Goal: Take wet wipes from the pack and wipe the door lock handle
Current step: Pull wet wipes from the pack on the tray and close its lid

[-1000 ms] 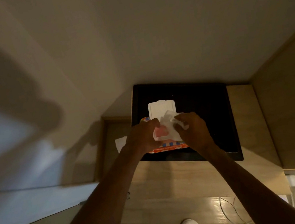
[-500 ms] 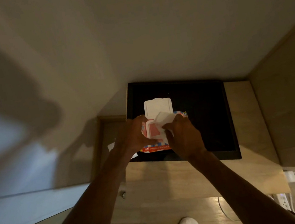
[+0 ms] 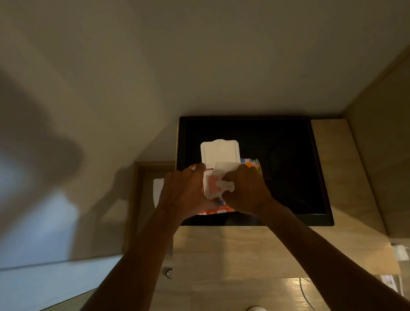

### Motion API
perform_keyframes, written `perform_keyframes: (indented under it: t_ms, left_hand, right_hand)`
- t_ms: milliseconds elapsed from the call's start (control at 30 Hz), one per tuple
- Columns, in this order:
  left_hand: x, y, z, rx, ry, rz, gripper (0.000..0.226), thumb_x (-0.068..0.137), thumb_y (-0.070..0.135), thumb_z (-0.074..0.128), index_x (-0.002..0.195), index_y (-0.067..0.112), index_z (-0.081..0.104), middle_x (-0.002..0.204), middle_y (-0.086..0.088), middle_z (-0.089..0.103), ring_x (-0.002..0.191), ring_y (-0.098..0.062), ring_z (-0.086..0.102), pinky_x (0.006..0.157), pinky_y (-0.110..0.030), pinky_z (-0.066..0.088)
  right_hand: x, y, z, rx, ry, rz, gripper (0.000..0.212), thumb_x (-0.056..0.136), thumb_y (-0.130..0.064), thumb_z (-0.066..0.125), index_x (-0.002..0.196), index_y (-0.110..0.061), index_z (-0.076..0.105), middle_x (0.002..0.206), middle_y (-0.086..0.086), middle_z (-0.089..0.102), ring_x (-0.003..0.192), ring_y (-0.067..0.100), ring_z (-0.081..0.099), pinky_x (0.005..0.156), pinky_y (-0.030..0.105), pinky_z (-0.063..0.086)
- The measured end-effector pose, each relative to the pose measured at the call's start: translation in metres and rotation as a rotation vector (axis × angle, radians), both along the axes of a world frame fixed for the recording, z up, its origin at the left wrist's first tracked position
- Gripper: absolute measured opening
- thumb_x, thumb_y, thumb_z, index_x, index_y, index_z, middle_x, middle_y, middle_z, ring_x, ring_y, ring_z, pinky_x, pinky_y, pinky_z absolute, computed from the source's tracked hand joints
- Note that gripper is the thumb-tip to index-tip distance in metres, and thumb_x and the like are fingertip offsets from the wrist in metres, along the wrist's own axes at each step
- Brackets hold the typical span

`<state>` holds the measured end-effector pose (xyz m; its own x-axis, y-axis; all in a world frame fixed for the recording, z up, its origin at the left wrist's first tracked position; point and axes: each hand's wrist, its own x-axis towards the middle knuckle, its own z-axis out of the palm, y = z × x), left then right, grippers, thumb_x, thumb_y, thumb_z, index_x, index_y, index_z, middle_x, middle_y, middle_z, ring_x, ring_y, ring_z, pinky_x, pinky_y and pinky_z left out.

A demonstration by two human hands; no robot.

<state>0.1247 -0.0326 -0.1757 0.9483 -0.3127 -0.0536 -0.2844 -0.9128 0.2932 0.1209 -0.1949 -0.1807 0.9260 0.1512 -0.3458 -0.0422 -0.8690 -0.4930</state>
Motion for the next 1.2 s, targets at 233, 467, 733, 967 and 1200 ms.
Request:
perform_keyframes:
  t_ms: [233,467,733,967,1200]
  left_hand:
    - [-0.005,0.003,-0.001,-0.070,0.008,-0.001,0.085,0.057,0.074,0.067,0.119,0.017,0.055,0.101,0.000,0.073,0.083,-0.017,0.070,0.070,-0.025,0.047]
    - [-0.008,0.003,0.000,-0.066,0.027,0.006,0.087,0.059,0.070,0.071,0.124,0.018,0.050,0.108,-0.001,0.070,0.089,-0.018,0.069,0.075,-0.030,0.052]
    - [-0.008,0.004,-0.001,-0.075,0.008,0.044,0.087,0.061,0.071,0.069,0.126,0.016,0.051,0.110,-0.003,0.071,0.090,-0.019,0.070,0.076,-0.027,0.050]
    - [-0.010,0.007,-0.004,-0.082,0.024,0.081,0.076,0.063,0.067,0.071,0.120,0.018,0.057,0.101,-0.005,0.074,0.084,-0.022,0.071,0.072,-0.031,0.055]
    - [-0.010,0.008,0.001,-0.387,0.211,0.168,0.081,0.062,0.050,0.082,0.129,0.021,0.047,0.118,-0.002,0.068,0.101,-0.017,0.067,0.080,-0.024,0.053]
  right_hand:
    - [0.011,-0.010,0.008,-0.038,0.005,0.123,0.024,0.091,-0.028,0.055,0.099,-0.011,0.070,0.109,0.012,0.065,0.105,0.026,0.057,0.098,0.041,0.045]
    - [0.001,-0.012,0.012,0.012,-0.138,0.035,0.024,0.088,-0.029,0.063,0.110,-0.019,0.060,0.114,0.006,0.059,0.103,0.019,0.056,0.083,0.026,0.044]
    - [-0.013,-0.018,0.010,-0.037,-0.203,0.156,0.027,0.093,-0.031,0.057,0.115,-0.019,0.064,0.121,0.005,0.058,0.110,0.020,0.056,0.091,0.028,0.043]
    - [-0.002,-0.023,-0.003,-0.013,-0.172,0.147,0.022,0.090,-0.031,0.059,0.108,-0.020,0.067,0.113,0.001,0.063,0.101,0.016,0.059,0.084,0.023,0.042]
    - [0.006,-0.019,-0.002,0.034,-0.167,0.054,0.027,0.088,-0.030,0.063,0.114,-0.026,0.057,0.108,0.001,0.068,0.091,0.013,0.063,0.078,0.029,0.054]
